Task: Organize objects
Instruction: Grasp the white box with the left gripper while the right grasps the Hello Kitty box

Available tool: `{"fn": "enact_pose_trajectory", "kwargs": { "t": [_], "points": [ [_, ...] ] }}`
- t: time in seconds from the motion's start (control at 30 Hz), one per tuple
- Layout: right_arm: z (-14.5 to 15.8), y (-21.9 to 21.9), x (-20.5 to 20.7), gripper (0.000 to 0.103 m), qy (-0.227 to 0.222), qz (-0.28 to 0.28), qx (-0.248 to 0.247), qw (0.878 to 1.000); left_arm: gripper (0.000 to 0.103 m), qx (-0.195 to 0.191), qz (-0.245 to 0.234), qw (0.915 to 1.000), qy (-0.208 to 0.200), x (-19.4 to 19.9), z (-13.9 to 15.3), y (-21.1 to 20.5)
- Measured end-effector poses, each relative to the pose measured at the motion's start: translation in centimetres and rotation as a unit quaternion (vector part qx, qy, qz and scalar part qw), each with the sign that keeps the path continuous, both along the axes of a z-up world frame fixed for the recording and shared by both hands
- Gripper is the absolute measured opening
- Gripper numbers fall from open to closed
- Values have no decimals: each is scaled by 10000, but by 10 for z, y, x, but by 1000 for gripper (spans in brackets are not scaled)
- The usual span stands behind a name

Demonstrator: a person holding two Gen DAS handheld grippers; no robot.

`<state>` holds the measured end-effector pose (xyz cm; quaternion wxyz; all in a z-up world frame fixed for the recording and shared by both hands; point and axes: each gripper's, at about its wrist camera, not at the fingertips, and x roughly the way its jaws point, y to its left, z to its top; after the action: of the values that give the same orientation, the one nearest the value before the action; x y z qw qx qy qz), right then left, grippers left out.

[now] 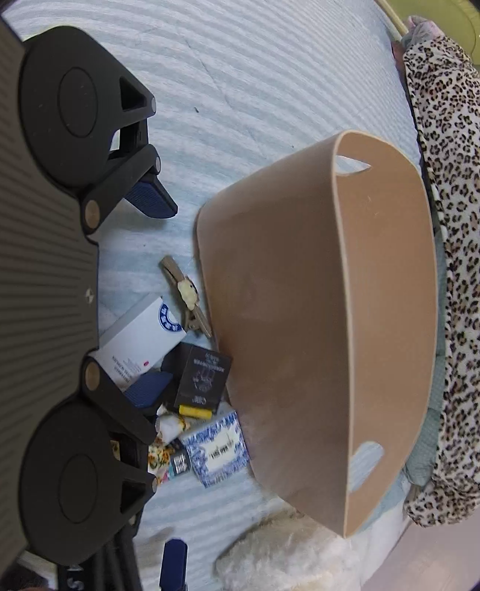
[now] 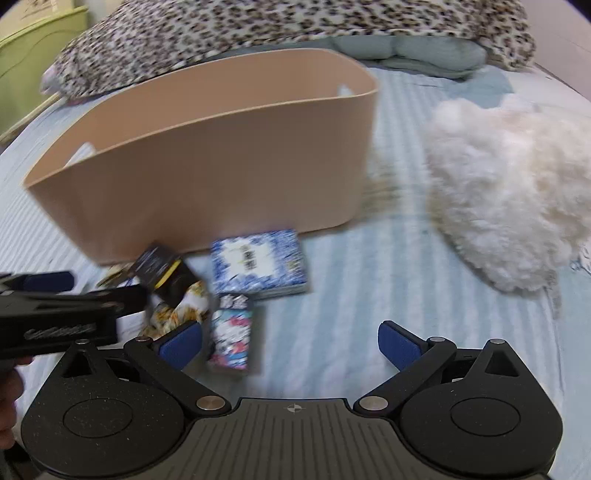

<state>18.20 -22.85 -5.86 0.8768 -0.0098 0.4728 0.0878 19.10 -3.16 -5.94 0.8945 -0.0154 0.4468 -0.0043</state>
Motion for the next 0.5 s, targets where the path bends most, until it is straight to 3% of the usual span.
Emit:
{"fn": "enact_pose_trajectory", "kwargs": {
  "t": [0.17,0.33,0.5],
  "points": [
    [-5,-1,2,103,160,-29,71,9998,91,-181,73,9998,86,2,-9,2],
    [-9,0,1,101,208,-35,41,9998,92,-75,-28,9999,108,1,-12,-2],
    [-10,1,1,91,249,-56,-45,9997,92,66,-116,9998,123,-1,-14,-5]
  ]
}}
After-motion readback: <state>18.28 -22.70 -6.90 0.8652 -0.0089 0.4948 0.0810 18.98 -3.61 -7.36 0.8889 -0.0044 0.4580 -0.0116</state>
